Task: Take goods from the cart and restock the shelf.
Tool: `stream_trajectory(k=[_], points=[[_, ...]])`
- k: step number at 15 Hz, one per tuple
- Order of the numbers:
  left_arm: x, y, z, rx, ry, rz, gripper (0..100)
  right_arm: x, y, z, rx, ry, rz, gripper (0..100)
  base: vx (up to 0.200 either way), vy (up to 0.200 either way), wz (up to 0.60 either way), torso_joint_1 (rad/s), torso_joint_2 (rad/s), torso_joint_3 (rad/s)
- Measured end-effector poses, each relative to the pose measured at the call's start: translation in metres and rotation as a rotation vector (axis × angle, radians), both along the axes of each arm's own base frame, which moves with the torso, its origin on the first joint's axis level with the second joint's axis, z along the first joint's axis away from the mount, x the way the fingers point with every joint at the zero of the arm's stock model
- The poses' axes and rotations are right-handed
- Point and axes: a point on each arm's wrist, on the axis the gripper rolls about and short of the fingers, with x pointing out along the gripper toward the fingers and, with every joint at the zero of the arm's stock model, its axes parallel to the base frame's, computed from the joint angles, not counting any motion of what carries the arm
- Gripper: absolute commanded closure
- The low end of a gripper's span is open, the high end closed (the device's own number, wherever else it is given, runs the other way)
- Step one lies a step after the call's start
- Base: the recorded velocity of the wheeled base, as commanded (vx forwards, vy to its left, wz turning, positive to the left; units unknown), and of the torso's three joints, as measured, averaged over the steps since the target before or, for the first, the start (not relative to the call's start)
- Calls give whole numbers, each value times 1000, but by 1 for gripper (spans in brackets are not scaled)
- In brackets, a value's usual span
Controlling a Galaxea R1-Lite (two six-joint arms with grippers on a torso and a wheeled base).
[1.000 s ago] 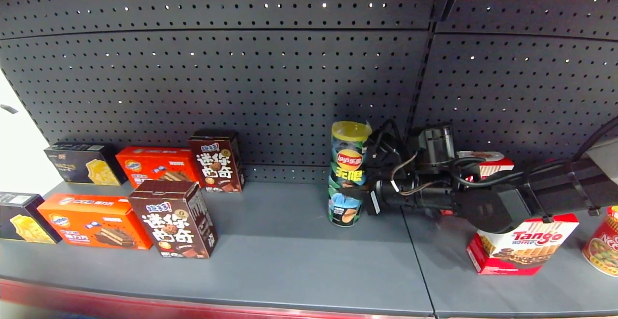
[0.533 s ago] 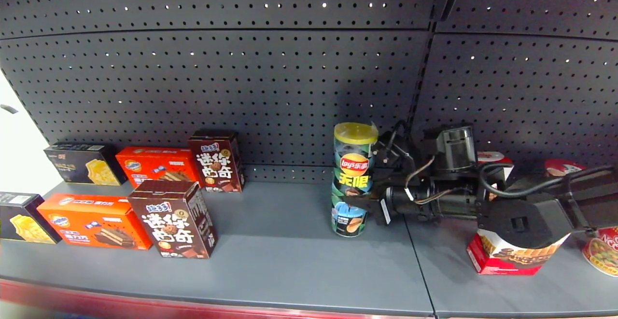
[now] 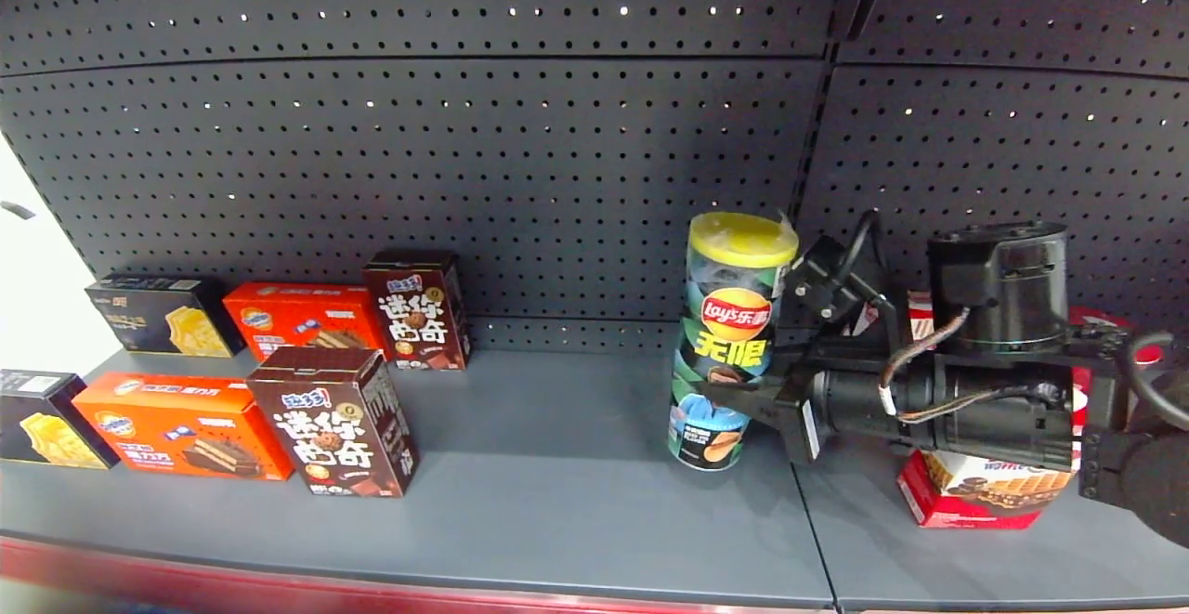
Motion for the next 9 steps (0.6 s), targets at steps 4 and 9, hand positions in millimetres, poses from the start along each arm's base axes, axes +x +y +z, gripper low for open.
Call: stream_trajectory(k=[4, 9], points=[[1, 0, -3, 1, 11, -3, 100, -24, -1, 12, 61, -3, 34, 100, 0, 0, 0, 0, 0, 0], [1, 0, -5, 0, 17, 2, 100, -38, -2, -2, 86, -30, 64, 100, 0, 0, 0, 0, 0, 0]])
